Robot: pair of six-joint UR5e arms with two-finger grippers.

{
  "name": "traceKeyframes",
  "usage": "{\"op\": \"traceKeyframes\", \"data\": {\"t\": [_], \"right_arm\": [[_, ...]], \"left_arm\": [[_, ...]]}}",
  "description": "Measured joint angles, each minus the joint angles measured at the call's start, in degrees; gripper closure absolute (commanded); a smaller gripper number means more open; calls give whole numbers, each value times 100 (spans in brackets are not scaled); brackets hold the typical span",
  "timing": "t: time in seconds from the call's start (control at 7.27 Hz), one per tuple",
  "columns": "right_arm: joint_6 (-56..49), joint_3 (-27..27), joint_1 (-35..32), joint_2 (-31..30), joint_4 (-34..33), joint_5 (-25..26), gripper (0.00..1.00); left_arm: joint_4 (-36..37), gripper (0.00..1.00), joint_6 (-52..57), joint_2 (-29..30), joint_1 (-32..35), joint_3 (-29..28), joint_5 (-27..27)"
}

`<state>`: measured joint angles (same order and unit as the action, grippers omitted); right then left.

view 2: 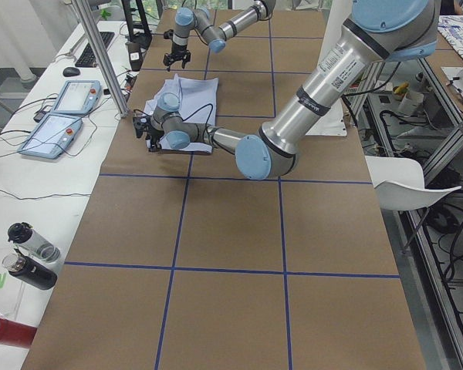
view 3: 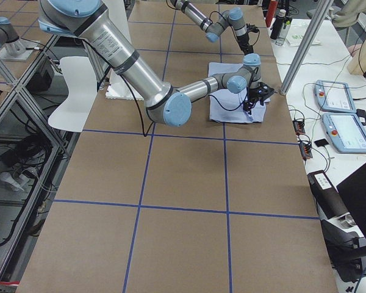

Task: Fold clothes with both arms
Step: 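Raise the left gripper away while moving the right gripper to the shirt's nearest corner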

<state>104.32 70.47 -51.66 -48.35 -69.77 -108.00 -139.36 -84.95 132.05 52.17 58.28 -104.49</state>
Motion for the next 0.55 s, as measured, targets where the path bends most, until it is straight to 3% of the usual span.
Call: {"op": "traceKeyframes", "data": {"t": [0.55], "right_arm": [[603, 2508, 605, -1907, -142, 15, 1]], "left_arm": [[-278, 35, 169, -608, 19, 659, -57]]}}
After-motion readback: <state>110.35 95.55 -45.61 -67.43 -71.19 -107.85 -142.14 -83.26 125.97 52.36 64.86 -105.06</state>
